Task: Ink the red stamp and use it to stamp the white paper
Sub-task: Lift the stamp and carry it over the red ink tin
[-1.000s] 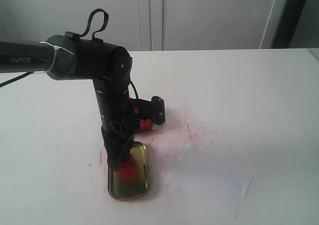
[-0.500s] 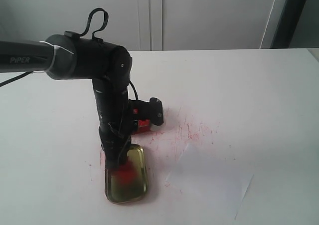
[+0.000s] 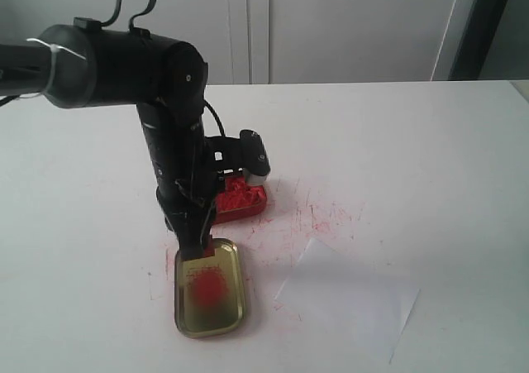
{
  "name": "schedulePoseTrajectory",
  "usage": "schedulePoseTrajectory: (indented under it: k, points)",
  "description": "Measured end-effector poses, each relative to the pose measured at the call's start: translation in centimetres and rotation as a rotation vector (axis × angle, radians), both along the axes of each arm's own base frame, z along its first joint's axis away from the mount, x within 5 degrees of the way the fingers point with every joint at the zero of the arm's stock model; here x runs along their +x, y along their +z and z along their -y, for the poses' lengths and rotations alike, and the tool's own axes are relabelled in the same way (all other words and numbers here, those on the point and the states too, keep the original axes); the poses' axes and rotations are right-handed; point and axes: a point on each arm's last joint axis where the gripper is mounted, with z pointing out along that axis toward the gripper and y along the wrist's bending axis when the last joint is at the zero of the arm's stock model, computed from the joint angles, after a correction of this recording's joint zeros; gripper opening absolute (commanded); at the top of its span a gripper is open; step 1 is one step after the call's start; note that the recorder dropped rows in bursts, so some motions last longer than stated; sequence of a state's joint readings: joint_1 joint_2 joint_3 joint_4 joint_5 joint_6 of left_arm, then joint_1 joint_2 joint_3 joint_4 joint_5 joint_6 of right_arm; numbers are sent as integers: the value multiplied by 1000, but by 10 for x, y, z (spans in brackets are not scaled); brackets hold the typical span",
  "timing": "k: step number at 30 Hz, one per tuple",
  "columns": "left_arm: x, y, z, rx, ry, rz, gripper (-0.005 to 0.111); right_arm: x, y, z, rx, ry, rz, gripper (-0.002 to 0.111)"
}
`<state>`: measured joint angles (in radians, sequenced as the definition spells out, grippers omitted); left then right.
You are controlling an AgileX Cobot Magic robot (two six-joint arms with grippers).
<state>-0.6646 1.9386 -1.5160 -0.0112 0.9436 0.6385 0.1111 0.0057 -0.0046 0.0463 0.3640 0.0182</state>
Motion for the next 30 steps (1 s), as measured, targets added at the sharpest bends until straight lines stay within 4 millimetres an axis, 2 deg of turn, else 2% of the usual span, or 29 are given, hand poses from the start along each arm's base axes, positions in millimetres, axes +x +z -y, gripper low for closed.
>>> schedulePoseTrajectory:
  k: [10,21,30]
  points:
    - [-5,25,-4,-42,52,44,0,0,0,0,0,0,0,0]
    - [-11,30,-10,-26,70,-17,0,0,0,0,18,-5,-2,0]
    - [16,40,-44,-72,192,11,0,0,0,0,20,-6,-3,0]
